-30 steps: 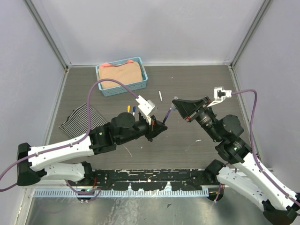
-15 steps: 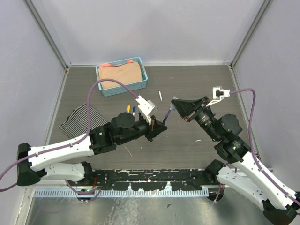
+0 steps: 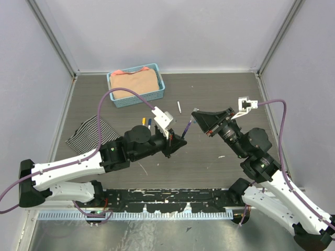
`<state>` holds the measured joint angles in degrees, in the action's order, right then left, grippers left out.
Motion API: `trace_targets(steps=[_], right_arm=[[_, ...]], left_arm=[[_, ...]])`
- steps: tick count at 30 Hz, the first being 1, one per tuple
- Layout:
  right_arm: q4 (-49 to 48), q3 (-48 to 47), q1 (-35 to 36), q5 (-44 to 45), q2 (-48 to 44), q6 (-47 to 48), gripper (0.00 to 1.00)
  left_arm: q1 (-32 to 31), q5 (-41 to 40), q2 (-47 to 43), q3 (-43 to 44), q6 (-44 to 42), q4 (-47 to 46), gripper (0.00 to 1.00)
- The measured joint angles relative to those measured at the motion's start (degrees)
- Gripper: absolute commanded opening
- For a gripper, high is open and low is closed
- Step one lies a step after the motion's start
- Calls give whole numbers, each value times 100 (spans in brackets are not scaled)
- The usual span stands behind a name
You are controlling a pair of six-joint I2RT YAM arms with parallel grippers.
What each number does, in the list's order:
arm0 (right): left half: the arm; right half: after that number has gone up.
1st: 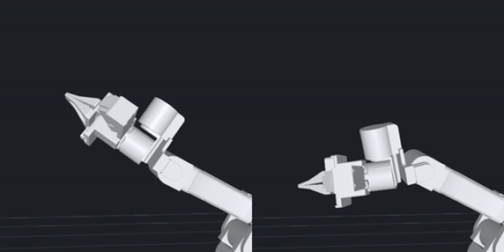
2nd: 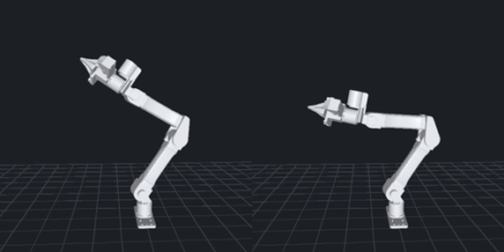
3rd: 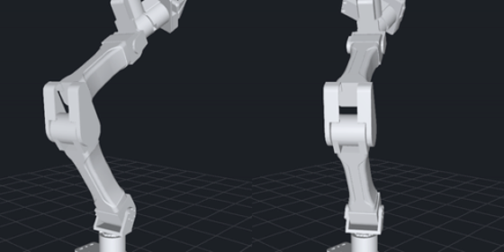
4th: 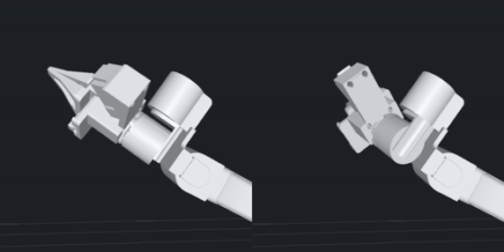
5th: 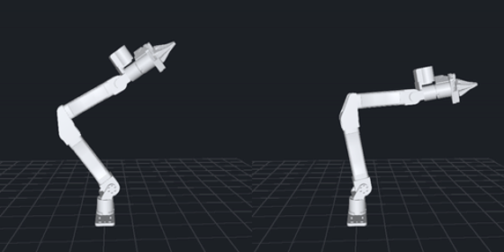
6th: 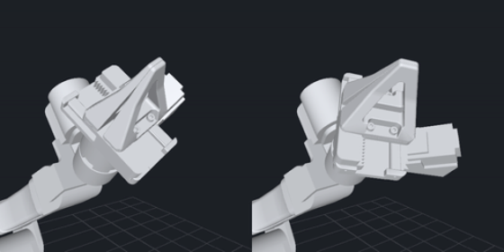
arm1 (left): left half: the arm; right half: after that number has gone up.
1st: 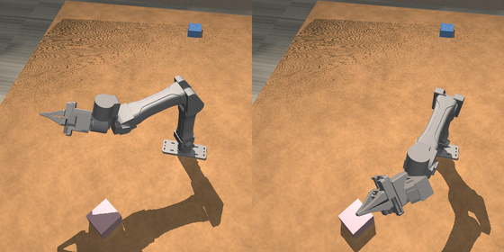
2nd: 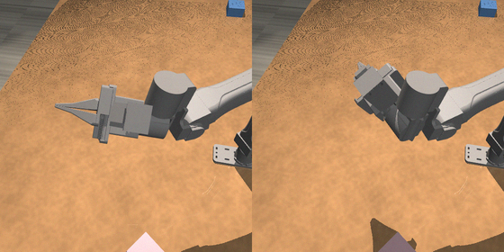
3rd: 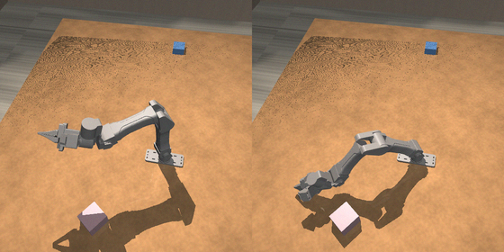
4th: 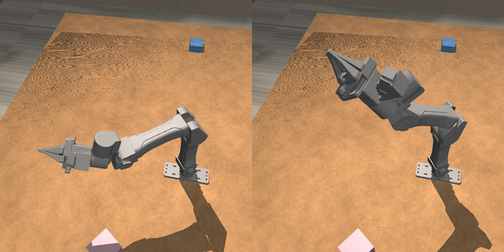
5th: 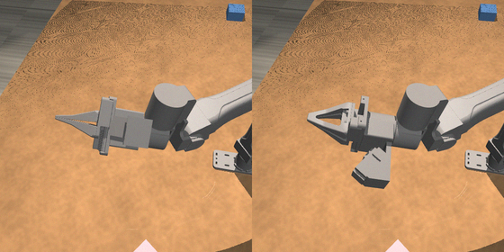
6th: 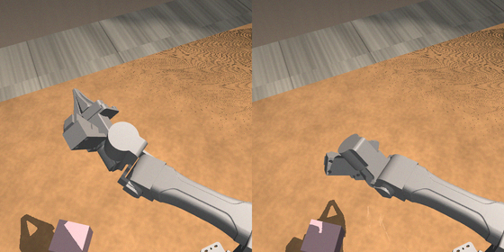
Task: Insert the pens into the pen caps
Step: Insert the pen cap onto the pen.
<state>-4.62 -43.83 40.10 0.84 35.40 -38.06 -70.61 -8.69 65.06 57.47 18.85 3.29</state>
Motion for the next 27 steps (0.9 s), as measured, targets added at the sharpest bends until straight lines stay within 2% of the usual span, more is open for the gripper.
trace_targets(steps=[27], right_arm=[[15, 0, 0, -166, 26, 0, 0]], left_arm=[[0, -127, 4, 4, -20, 0, 0]])
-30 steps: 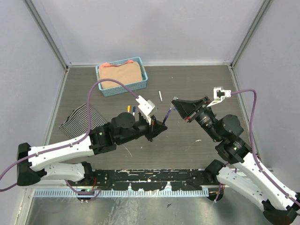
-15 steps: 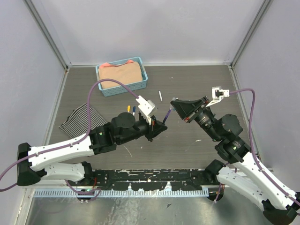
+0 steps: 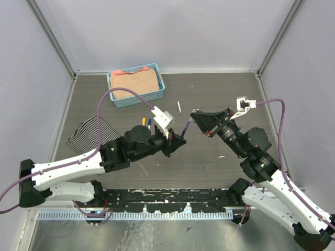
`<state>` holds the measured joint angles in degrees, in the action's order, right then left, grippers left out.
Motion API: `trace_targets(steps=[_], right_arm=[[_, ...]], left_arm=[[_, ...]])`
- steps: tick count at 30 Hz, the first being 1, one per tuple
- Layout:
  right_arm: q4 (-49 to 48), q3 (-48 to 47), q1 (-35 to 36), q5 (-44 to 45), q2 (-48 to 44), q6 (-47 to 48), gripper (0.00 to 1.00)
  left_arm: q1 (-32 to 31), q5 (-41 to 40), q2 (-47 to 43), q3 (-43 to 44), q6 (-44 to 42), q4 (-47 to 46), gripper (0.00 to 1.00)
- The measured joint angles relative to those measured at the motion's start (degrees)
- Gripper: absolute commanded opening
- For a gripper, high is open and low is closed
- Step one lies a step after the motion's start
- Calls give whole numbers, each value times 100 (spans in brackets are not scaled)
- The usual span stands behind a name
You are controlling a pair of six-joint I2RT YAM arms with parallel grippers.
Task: Insert the pens into the pen caps
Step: Insert the pen cap onto the pen.
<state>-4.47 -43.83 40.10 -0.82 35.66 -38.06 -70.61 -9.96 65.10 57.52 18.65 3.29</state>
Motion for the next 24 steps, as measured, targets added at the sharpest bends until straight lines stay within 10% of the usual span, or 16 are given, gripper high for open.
trace_targets(steps=[24], right_arm=[[26, 2, -11, -92, 39, -2, 0]], left_arm=[[0, -50, 96, 101, -7, -55, 0]])
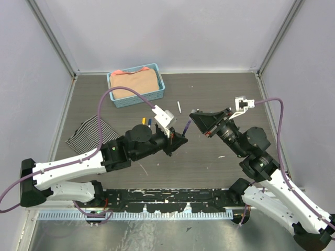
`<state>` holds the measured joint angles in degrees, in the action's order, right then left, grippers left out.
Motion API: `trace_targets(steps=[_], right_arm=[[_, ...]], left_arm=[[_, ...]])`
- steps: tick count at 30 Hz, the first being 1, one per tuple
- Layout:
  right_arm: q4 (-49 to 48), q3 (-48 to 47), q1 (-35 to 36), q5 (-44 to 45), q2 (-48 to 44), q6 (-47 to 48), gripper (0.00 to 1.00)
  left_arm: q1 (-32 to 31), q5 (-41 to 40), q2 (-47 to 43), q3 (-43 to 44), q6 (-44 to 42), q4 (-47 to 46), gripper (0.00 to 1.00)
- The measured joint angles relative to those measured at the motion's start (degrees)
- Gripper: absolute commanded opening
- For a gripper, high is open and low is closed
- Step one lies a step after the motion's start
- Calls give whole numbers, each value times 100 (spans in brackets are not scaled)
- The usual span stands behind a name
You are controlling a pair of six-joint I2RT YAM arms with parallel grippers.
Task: Insert the pens into the pen caps
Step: Insert the pen cap onto the pen.
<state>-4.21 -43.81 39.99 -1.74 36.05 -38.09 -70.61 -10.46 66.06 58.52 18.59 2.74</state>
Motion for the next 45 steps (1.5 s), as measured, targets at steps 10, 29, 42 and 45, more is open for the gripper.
trace_targets(steps=[10, 29, 42, 45], right_arm=[[-37, 0, -2, 0, -4, 0, 0], [219, -162, -22, -33, -17, 50, 42], [896, -501, -9, 50, -208, 238, 71], [1082, -741, -9, 129, -245, 323, 71]], left_arm=[[-4, -103, 57, 103, -2, -26, 0], [-4, -229, 149, 256, -146, -144, 0], [0, -319, 37, 262, -168, -245, 0], [0, -315, -39, 260, -186, -240, 0]])
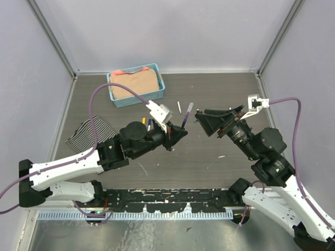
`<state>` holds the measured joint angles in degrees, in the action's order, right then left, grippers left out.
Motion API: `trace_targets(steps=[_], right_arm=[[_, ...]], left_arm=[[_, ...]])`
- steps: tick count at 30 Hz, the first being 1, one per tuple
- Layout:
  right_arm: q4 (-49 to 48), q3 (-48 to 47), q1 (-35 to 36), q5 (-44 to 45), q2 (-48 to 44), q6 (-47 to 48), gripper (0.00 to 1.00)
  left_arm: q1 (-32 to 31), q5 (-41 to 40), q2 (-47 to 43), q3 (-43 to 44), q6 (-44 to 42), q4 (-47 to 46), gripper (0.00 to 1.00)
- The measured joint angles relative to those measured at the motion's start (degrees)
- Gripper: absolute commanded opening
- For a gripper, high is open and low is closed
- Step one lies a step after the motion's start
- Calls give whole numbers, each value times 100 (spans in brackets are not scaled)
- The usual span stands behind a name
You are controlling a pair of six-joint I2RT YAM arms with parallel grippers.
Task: Insert the pens into the pen caps
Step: Insert the pen cap onto the pen, then press the pen cap onto the pen.
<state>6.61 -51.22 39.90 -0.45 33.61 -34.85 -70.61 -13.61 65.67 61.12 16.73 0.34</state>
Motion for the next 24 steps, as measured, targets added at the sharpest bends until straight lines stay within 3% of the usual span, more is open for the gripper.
trace_targets(steps=[11, 24], right_arm=[[444, -1169, 0, 116, 673, 74, 68], [857, -1403, 0, -166, 1281, 74, 54]], left_arm=[[0, 111, -103, -26, -31, 96, 0], [0, 236, -101, -28, -52, 144, 0]])
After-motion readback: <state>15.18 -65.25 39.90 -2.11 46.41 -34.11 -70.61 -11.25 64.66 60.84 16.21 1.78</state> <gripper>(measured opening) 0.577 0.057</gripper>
